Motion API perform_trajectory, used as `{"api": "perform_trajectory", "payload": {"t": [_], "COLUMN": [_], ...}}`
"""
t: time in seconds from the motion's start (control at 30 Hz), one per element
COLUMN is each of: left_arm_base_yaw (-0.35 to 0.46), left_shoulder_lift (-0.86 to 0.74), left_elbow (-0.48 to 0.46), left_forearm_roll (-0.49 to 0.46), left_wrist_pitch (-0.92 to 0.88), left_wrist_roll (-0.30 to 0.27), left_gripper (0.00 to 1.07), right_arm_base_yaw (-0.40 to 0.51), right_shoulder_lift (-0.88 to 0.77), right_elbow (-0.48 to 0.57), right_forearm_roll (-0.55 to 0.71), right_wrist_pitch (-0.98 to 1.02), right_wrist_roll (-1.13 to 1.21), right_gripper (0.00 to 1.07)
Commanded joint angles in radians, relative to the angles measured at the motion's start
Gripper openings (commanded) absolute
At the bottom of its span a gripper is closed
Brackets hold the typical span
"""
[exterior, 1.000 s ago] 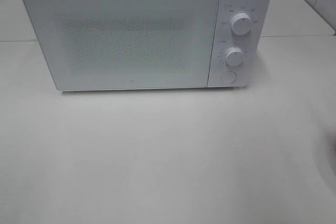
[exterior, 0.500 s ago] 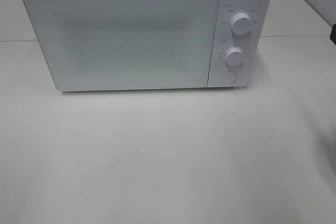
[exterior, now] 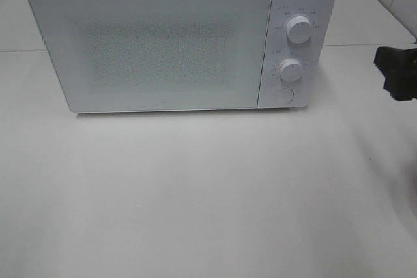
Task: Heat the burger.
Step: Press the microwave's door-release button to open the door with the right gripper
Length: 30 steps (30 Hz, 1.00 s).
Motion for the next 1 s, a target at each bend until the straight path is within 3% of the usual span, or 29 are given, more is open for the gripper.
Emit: {"api": "perform_trajectory", "payload": {"t": [0.03, 0.47, 0.53, 0.73, 1.0], "left_arm_base_yaw": [0.002, 0.002, 0.002, 0.002, 0.002], "left_shoulder_lift": [-0.001, -0.001, -0.001, -0.001, -0.001], "left_elbow": [0.001, 0.001, 0.001, 0.001, 0.001], "left_forearm_roll": [-0.002, -0.002, -0.002, -0.002, -0.002], "left_wrist_pitch": [0.006, 0.006, 0.006, 0.006, 0.006], "left_wrist_roll": [0.003, 0.003, 0.003, 0.003, 0.003], "left_gripper": [0.98, 0.98, 0.98, 0.98, 0.98], "right_arm_base_yaw": [0.101, 0.274, 0.333, 0.412, 0.441], "right_shoulder_lift": [0.075, 0.258, 0.312, 0.366, 0.423], "right_elbow": [0.001, 0.001, 0.0, 0.0, 0.0], "right_forearm_roll": [0.096, 0.227, 0.35, 0.478, 0.585], "right_wrist_pitch": [-0.059, -0.245, -0.296, -0.361, -0.373], "right_wrist_roll": [-0.102, -0.211, -0.275, -0.299, -0.07], "right_gripper": [0.74, 0.72, 0.72, 0.71, 0.6]}}
